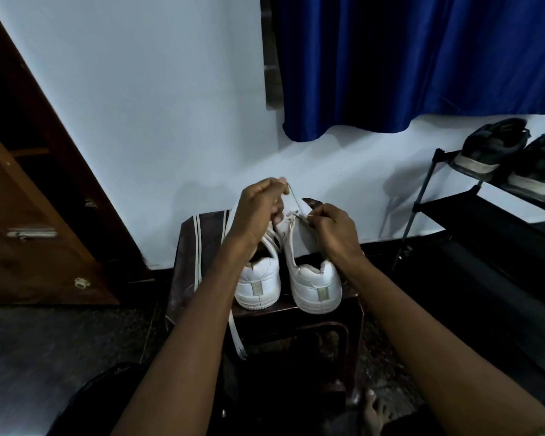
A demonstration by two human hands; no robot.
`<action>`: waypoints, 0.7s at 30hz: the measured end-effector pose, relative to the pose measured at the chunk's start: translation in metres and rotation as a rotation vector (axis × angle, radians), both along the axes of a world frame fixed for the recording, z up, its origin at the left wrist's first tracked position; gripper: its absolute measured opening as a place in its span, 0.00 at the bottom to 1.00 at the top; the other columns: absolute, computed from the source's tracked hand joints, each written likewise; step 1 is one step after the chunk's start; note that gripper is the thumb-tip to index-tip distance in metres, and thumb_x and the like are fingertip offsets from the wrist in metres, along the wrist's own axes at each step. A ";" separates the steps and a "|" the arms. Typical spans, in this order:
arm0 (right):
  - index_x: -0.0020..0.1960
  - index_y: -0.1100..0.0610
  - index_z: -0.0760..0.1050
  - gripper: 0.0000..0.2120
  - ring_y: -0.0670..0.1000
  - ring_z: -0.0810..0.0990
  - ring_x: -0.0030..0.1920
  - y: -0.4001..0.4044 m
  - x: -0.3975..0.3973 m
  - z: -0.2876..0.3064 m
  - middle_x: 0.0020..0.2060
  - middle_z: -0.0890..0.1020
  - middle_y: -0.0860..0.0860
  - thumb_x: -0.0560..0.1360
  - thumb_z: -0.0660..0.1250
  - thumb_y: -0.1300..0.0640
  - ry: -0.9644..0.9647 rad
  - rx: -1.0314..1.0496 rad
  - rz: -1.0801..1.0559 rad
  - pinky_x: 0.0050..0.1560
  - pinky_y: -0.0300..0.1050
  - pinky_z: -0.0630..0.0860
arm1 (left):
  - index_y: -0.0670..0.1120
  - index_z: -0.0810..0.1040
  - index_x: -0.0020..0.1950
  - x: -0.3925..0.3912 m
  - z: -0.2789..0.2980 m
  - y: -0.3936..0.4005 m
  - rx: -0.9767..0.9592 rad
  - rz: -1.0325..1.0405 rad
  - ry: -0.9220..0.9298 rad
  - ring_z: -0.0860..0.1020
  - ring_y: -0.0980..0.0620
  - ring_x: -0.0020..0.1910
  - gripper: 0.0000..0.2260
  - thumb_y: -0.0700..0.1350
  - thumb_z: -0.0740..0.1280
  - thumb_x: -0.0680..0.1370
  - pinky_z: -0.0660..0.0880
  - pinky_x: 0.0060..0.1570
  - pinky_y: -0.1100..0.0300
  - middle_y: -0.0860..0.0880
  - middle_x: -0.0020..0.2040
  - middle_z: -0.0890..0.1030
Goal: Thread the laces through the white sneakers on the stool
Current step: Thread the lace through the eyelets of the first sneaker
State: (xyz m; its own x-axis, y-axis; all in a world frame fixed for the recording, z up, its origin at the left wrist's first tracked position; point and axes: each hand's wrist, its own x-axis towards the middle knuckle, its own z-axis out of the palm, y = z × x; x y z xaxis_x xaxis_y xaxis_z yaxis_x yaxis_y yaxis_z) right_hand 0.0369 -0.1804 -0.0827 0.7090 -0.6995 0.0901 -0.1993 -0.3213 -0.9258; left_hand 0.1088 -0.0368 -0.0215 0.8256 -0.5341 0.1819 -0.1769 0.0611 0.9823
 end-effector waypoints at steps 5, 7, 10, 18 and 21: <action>0.41 0.45 0.79 0.05 0.56 0.80 0.55 0.002 -0.001 0.000 0.49 0.86 0.43 0.70 0.64 0.51 -0.016 -0.055 0.012 0.59 0.62 0.75 | 0.48 0.83 0.38 0.003 -0.001 0.005 0.714 0.153 -0.646 0.80 0.52 0.38 0.16 0.56 0.68 0.80 0.77 0.44 0.54 0.53 0.34 0.82; 0.40 0.44 0.78 0.05 0.57 0.80 0.54 0.001 0.000 0.000 0.47 0.86 0.46 0.70 0.64 0.50 -0.018 -0.066 0.011 0.58 0.62 0.76 | 0.47 0.80 0.37 -0.006 0.007 0.003 0.374 0.035 -0.466 0.80 0.55 0.39 0.15 0.51 0.67 0.82 0.77 0.47 0.55 0.53 0.37 0.83; 0.40 0.42 0.78 0.05 0.57 0.80 0.56 0.000 0.000 -0.002 0.51 0.86 0.45 0.71 0.64 0.51 -0.019 -0.075 0.010 0.59 0.61 0.76 | 0.41 0.75 0.43 -0.017 0.018 -0.001 -0.116 -0.067 -0.068 0.83 0.50 0.47 0.14 0.46 0.63 0.85 0.76 0.49 0.61 0.49 0.46 0.86; 0.41 0.43 0.80 0.08 0.53 0.79 0.61 0.001 0.001 -0.003 0.59 0.84 0.38 0.69 0.62 0.50 -0.033 -0.074 0.034 0.64 0.59 0.74 | 0.54 0.82 0.54 -0.009 -0.015 -0.004 0.700 0.204 -0.565 0.82 0.48 0.48 0.14 0.61 0.71 0.76 0.75 0.50 0.55 0.52 0.46 0.85; 0.42 0.43 0.80 0.08 0.52 0.79 0.64 -0.001 0.003 -0.007 0.62 0.82 0.33 0.68 0.62 0.50 -0.038 -0.066 0.053 0.67 0.60 0.72 | 0.52 0.87 0.51 -0.014 -0.011 -0.009 0.757 0.278 -0.773 0.82 0.43 0.52 0.08 0.51 0.71 0.77 0.73 0.53 0.53 0.48 0.49 0.87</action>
State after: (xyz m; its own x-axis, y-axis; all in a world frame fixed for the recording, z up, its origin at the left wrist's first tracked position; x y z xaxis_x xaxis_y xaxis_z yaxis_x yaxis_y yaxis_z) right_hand 0.0399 -0.1816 -0.0893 0.7402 -0.6525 0.1620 -0.1458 -0.3910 -0.9088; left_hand 0.0943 -0.0453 -0.0323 0.7389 -0.5390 0.4043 -0.6710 -0.6431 0.3690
